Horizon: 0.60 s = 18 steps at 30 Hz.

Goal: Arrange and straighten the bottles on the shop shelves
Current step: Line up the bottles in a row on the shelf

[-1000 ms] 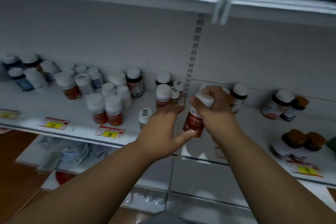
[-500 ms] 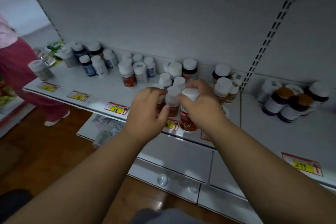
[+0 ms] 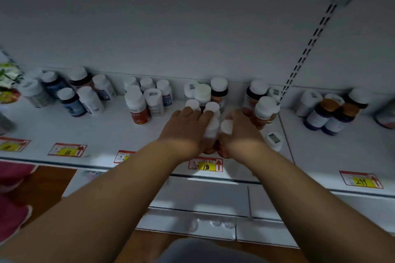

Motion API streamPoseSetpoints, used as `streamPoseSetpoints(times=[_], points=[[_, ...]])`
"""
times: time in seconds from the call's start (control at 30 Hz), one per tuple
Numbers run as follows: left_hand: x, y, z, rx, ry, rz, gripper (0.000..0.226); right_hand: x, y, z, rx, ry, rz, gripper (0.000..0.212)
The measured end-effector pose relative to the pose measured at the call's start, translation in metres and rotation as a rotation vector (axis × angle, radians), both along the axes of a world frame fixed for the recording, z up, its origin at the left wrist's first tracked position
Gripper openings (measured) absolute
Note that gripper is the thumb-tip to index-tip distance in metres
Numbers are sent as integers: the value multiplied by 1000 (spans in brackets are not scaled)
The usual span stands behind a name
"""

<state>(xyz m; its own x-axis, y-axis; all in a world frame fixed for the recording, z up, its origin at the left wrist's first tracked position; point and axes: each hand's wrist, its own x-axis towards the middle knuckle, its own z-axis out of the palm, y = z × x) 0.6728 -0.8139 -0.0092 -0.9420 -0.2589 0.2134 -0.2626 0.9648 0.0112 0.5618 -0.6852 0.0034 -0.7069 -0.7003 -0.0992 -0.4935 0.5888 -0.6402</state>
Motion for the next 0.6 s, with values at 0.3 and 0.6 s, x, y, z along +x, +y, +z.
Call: streamPoseSetpoints(times=[0.3,0.6], points=[[19,-17,3,-7,29,-144,66,17,-2,-3,-39,34,-11,33],[15,-13,4,27,32,-133,66,11,6,-1,-49,27,72,42]])
